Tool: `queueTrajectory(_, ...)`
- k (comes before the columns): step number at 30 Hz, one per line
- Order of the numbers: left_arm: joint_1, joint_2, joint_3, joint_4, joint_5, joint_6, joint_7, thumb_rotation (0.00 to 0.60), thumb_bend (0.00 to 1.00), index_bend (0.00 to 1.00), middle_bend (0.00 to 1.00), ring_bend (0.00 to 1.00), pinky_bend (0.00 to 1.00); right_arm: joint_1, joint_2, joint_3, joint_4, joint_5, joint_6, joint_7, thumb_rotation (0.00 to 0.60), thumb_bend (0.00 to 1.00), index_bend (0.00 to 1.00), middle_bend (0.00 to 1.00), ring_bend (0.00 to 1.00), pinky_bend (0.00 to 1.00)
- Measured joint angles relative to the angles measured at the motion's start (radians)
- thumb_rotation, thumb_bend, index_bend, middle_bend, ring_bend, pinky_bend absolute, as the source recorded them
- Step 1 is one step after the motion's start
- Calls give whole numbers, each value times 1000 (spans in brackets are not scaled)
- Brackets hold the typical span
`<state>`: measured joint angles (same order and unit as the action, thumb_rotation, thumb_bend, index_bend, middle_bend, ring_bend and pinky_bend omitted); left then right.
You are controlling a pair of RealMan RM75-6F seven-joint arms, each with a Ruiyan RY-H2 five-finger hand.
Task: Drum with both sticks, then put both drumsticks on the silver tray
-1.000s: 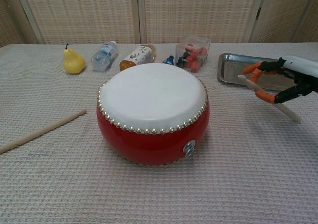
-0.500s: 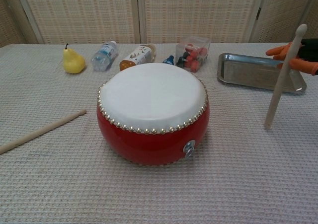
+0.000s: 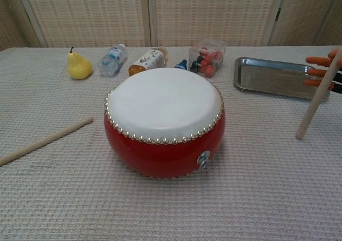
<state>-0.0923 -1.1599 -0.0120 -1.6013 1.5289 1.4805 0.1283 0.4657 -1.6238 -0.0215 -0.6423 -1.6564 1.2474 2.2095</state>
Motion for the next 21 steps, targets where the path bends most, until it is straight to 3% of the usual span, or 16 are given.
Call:
queueTrajectory(7, 3, 8, 3, -10, 0, 2, 6, 600, 287, 57, 109, 101, 116, 8, -78, -22, 143, -2, 6, 118, 600, 265, 443, 286, 292, 336)
queueTrajectory(21, 8, 17, 9, -26, 2, 1, 22, 600, 287, 57, 110, 100, 115, -4, -130, -57, 248, -10, 48, 156, 600, 228, 466, 339, 358, 412)
